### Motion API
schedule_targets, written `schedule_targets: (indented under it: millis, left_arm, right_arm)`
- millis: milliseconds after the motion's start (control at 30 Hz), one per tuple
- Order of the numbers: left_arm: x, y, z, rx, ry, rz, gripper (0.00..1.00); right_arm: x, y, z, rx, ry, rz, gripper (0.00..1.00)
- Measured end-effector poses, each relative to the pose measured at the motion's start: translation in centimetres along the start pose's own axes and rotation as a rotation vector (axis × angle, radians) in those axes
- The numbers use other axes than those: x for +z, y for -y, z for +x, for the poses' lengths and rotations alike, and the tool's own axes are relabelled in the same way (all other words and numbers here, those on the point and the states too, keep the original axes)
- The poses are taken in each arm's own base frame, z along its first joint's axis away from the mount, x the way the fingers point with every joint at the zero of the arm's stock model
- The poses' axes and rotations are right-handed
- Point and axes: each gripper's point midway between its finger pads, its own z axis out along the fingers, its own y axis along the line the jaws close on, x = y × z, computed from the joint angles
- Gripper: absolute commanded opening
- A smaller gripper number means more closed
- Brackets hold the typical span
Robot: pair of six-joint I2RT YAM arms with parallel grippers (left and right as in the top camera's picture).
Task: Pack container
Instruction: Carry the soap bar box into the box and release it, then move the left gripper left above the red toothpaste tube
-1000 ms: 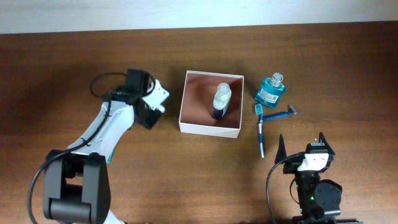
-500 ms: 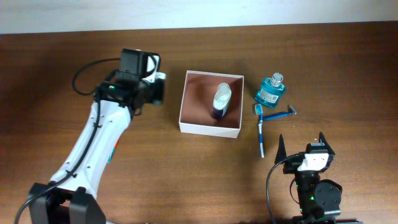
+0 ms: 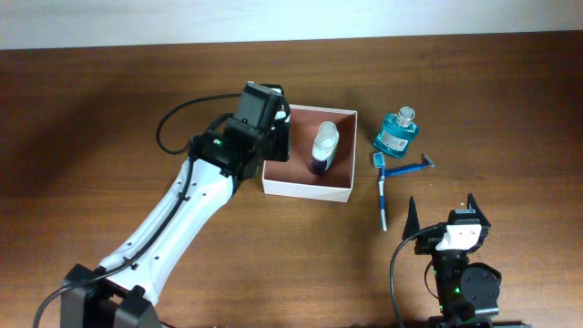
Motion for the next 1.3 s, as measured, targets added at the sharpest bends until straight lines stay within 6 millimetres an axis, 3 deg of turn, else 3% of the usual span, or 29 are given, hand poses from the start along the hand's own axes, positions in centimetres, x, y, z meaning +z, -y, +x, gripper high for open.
schedule_targets:
  millis: [367,600,733,767,900,1167,1300]
  left_arm:
    - [5.1,0.5,0.4,-0.030,-0.006,-0.018,0.01]
    - [5.9,0.8,-0.9,-0.032,0.051,-0.005,0.01]
    - [7.1,1.0,-0.5,-0.029,0.039,-0.001,0.01]
    - [7.4,1.0,-0.2,-0.028,0.029,0.000,0.07]
    - [8.0,1.0,0.2,-0.027,0.014,0.003,0.49]
    - [7.9,1.1,0.1,-0.002,0.018,0.008,0.62]
    - [7.6,1.2,-0.4,0.028,0.019,0.008,0.63]
  right_arm:
    - [0.0,0.0,0.0,0.000,0.000,0.000,0.99]
    - [0.0,0.0,0.0,0.000,0.000,0.000,0.99]
    - [0.0,0.0,0.0,0.000,0.000,0.000,0.99]
    - [0.0,0.0,0.0,0.000,0.000,0.000,0.99]
    - [0.0,0.0,0.0,0.000,0.000,0.000,0.98]
    - [0.0,0.0,0.0,0.001,0.000,0.000,0.99]
    - [0.0,0.0,0.0,0.000,0.000,0.000,0.98]
